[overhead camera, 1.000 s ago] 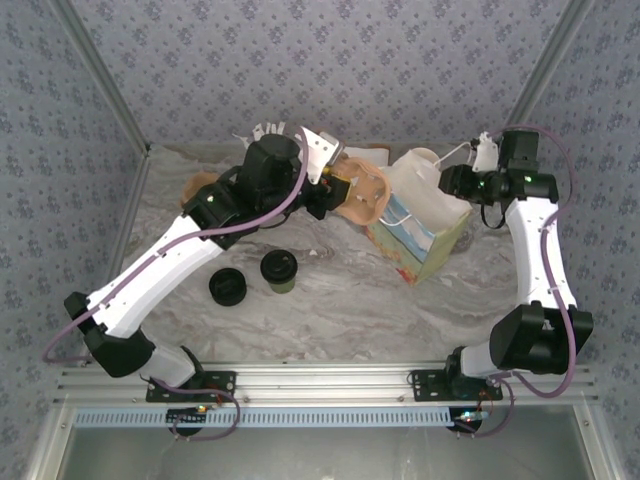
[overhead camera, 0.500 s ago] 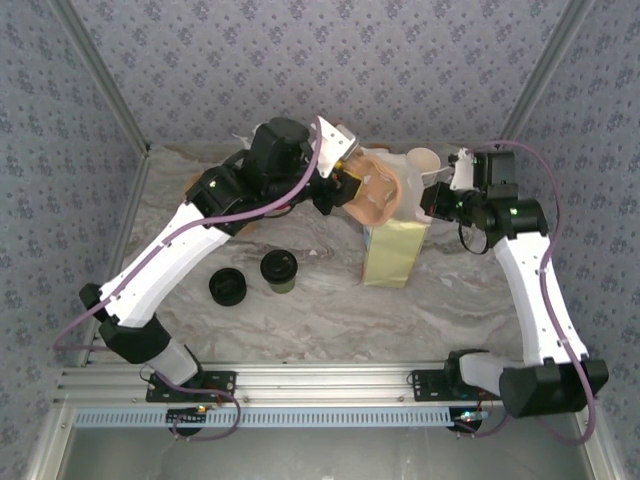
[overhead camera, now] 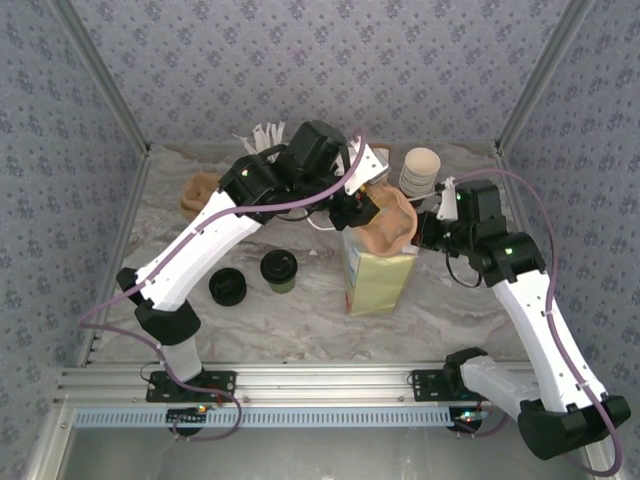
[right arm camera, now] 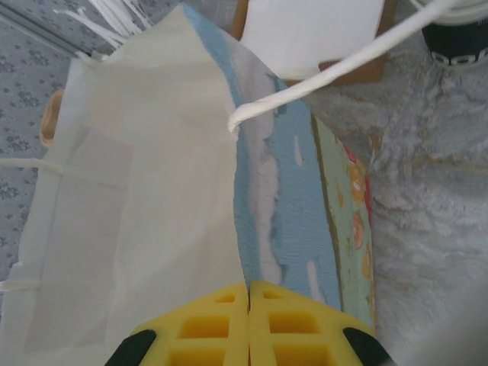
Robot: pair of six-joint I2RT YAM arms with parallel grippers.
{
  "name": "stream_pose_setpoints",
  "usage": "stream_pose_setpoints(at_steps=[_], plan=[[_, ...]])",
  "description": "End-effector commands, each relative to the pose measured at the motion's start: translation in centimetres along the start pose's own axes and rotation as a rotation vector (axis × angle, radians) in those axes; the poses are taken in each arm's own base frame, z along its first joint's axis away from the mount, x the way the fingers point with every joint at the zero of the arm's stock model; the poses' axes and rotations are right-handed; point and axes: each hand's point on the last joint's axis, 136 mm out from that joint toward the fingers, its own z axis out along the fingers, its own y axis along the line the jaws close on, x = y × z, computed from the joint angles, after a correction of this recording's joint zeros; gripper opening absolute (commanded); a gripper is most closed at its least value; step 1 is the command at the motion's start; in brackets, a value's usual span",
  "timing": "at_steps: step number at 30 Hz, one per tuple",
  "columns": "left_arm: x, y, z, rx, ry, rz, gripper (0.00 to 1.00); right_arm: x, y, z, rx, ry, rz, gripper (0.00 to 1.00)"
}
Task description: Pack the takeout coffee
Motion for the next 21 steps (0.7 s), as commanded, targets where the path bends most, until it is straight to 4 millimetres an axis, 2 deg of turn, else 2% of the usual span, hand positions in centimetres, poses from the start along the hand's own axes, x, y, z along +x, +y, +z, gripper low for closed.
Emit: stream_pose_setpoints(at_steps=[1,8,14,21], plan=[[0.8,-2.0,-0.2,0.1,0.031,0.039,0.22,0.8,0.0,0.1,-0.001,-0.005,0.03,0.0],[1.7,-4.2,-0.4,0.25,0.072,0.0,0.22,2.0,0.8,0.1,-0.03,0.016,-0.02,0.0],[2.8,-4.7,-0.7,0.316,0.136,-0.107,0.22,2.3,1.2,0.1,-0.049,0.025,-0.046,0.0],[3.3,-3.6,-0.8,0.375,0.156,-0.203,0.21,2.8,1.8,0.1,-0.069,0.036,-0.099,0.0]])
